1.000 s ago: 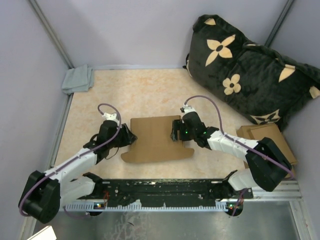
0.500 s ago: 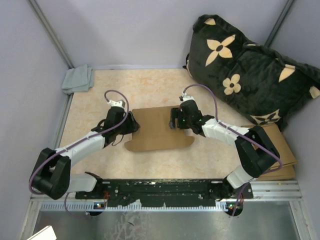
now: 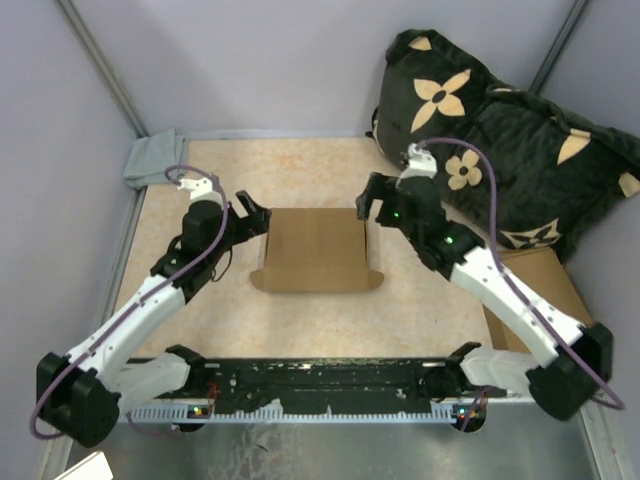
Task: Fold the paper box
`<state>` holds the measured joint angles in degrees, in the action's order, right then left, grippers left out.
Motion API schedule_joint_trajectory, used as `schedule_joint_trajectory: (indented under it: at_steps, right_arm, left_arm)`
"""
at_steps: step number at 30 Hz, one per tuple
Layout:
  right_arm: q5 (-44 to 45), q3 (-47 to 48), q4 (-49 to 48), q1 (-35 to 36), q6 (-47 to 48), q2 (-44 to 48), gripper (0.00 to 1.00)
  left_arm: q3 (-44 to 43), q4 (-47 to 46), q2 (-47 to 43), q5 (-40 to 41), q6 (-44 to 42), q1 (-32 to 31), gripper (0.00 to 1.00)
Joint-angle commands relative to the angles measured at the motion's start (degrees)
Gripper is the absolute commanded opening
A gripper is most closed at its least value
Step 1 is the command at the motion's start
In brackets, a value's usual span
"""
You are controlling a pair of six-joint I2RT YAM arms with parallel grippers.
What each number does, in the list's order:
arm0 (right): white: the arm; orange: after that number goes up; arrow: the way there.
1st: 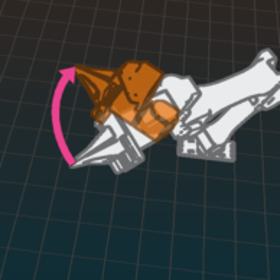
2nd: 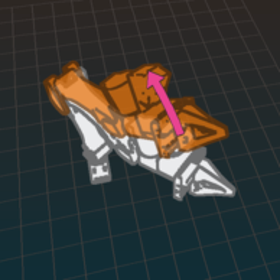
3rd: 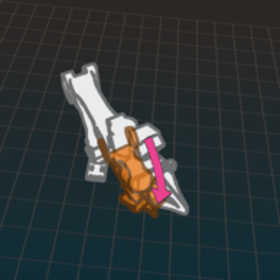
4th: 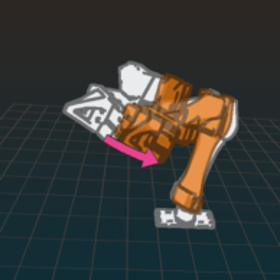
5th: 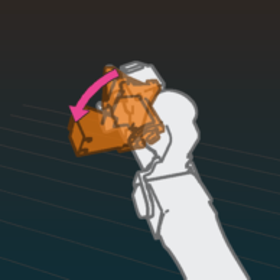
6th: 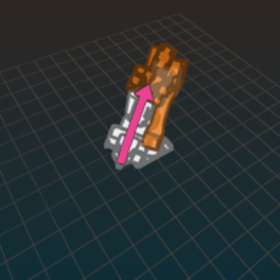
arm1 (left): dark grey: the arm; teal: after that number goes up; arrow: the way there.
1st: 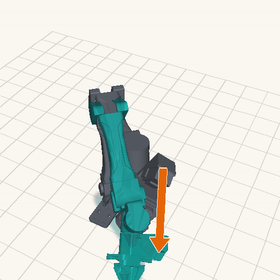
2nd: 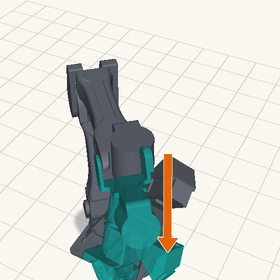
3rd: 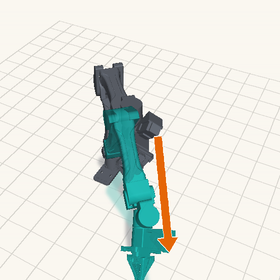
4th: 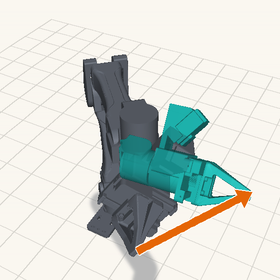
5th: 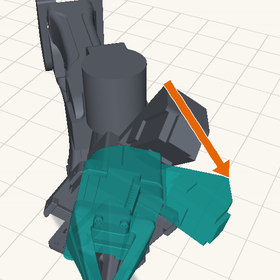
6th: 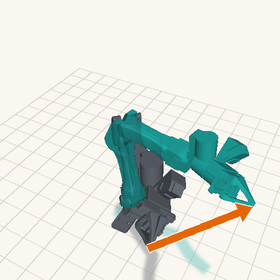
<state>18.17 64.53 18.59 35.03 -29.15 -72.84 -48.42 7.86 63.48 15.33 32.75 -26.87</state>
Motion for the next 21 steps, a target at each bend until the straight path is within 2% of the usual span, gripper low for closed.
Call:
schedule_joint_trajectory:
  at_steps: [1, 2, 3, 5, 10, 14, 21]
  right_arm:
    - [-7.79, -14.01, -2.18, -0.13, -4.33, 8.75, 0.83]
    - [-9.81, -16.27, -1.89, 0.01, -5.67, 9.35, 0.8]
    - [-11.79, -18.72, -2.08, 0.23, -7.12, 10.01, 0.79]
    - [-13.83, -23.44, -4.14, 1.58, -8.87, 12.12, 0.8]
    - [-10.29, -26.82, -2.71, 6.0, -8.9, 14.54, 0.96]
    - [-10.11, -26.95, -2.4, 6.36, -9.0, 13.34, 0.96]
    - [-9.08, -24.48, -1.88, 6.52, -8.81, 6.84, 0.91]
  left_arm:
    - [15.43, -10.23, -8.31, -14.62, -1.82, -0.22, 0.99]
    - [19.28, -13.18, -10.2, -17.29, -1.33, -0.22, 0.95]
    - [23.16, -14.49, -11.93, -18.21, -0.08, -0.26, 0.85]
    - [26.56, -14.39, -14.06, -18.73, 1.13, -0.31, 0.77]
    - [25.25, -6.74, -15.26, -15.39, -0.79, -0.34, 0.8]
    - [24.11, -5.35, -15.19, -14.4, -2.05, -0.34, 0.81]
    - [23.96, -6.11, -11.51, -14.07, -3.0, -0.31, 0.81]
